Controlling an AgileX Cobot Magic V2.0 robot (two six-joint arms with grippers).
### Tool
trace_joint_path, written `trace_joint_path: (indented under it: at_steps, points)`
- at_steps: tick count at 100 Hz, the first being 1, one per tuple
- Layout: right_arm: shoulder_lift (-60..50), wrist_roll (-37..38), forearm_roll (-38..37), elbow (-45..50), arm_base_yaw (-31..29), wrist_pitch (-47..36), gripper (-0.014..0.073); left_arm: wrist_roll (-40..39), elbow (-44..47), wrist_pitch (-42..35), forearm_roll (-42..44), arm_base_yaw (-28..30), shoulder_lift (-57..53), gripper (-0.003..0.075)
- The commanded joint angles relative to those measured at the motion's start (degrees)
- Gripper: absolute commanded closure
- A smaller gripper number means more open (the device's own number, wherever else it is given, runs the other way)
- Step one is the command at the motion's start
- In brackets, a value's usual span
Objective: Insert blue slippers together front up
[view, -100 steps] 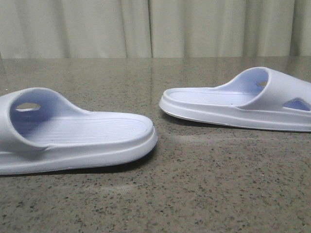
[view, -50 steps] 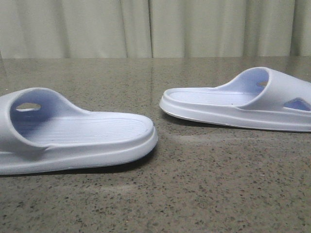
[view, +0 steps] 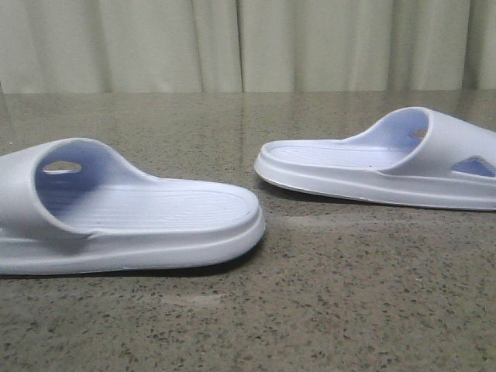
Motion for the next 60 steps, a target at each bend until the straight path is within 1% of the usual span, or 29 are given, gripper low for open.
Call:
trace_joint_path:
  at_steps: [1, 15, 43, 60]
  points:
    - [1.4, -0.3, 0.3, -1.9, -0.2, -5.1, 0.015, -0.3, -0.8, -0.8, 0.3, -0.4, 0.4, 0.057]
    - [1.4, -0.3, 0.3, -1.9, -0.2, -5.1, 0.015, -0.3, -0.8, -1.4, 1.8, -0.4, 0.4, 0.0706]
    - [1.4, -0.3, 0.3, -1.9, -0.2, -5.1, 0.015, -0.3, -1.0, -6.8, 1.7, -0.4, -0.5, 0.0703]
    - [1.4, -0.3, 0.3, -1.9, -0.2, -5.5, 0.015, -0.3, -2.6, -7.1, -1.0, -0.4, -3.3, 0.0703]
